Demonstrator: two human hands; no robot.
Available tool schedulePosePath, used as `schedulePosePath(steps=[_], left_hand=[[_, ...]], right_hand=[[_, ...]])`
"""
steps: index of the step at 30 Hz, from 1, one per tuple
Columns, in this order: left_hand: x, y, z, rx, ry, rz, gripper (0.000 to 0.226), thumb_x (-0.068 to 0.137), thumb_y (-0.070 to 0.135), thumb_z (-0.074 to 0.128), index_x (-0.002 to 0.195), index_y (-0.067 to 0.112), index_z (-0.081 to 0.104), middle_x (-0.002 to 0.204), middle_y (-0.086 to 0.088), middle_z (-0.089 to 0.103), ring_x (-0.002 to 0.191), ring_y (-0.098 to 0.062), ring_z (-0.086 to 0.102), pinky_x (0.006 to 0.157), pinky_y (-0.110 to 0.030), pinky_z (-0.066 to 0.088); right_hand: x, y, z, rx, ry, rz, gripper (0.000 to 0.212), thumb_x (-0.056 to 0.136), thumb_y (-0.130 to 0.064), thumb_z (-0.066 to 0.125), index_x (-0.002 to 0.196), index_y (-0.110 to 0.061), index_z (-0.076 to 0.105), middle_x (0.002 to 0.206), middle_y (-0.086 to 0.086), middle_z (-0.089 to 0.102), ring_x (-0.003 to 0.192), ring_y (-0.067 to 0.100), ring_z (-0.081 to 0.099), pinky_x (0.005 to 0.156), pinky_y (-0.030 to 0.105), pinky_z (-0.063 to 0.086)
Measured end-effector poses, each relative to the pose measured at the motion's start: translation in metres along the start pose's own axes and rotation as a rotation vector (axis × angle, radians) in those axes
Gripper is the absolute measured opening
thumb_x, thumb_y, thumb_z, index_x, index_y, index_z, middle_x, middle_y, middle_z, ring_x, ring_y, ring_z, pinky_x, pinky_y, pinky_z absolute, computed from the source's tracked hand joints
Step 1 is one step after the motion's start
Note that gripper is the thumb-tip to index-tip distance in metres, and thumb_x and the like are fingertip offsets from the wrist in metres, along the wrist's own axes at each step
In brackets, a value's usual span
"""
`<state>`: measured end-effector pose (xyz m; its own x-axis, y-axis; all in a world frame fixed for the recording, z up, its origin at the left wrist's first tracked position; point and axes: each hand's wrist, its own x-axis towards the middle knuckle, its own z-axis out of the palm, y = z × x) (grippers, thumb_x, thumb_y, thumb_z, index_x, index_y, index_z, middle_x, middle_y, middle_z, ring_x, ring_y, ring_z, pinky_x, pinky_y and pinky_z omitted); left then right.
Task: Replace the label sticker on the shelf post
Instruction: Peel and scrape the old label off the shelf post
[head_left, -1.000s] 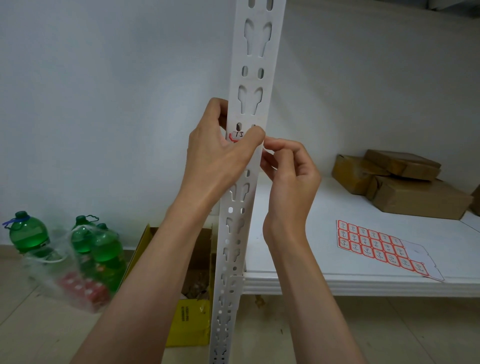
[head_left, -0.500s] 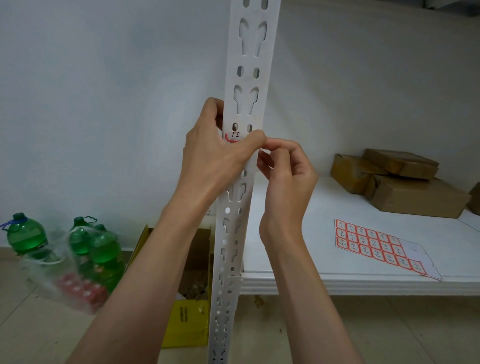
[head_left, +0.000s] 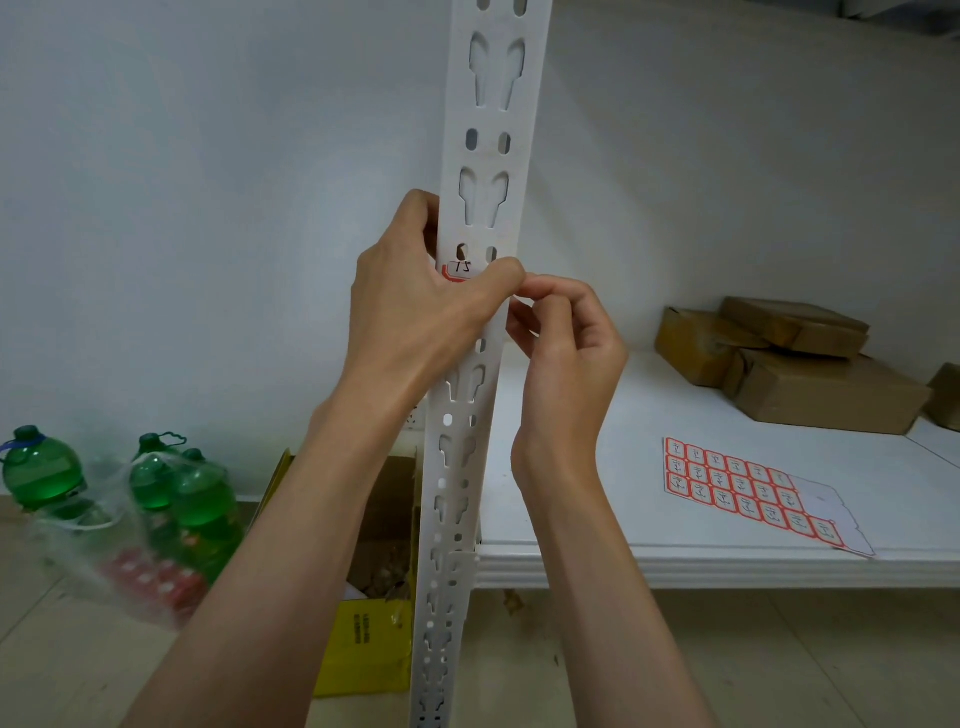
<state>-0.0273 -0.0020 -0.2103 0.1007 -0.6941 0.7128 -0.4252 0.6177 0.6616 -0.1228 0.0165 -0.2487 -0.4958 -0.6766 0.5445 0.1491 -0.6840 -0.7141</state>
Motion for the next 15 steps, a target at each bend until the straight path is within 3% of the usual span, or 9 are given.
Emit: schedulePosePath(steps=[8,15], left_hand=[[0.0006,0.0006,0.0008,0.026,0.003,0.008,0.032,0.081,0.038,0.071,0.101,0.026,0.050,0.080,0.021,0.057,0.067,0.018,0.054,0.056,-0.001,0.042],[-0.0047,0.0029,-0.0025,0.027,0.007,-0.005,0.039,0.072,0.049,0.066,0.102,0.029,0.049,0.086,0.025,0.058,0.076,0.007,0.061,0.061,-0.013,0.050]], right_hand=[[0.0000,0.0003,-0.0003,0.005,-0.001,0.004,0.027,0.097,0.005,0.048,0.085,-0.003,0.071,0.082,-0.002,0.072,0.077,0.006,0.069,0.077,0.022,0.058],[-0.0008,0.0007,0.0006,0.015,0.009,0.010,0.027,0.098,0.004,0.048,0.085,-0.004,0.071,0.084,-0.001,0.073,0.080,0.008,0.070,0.078,0.023,0.058]])
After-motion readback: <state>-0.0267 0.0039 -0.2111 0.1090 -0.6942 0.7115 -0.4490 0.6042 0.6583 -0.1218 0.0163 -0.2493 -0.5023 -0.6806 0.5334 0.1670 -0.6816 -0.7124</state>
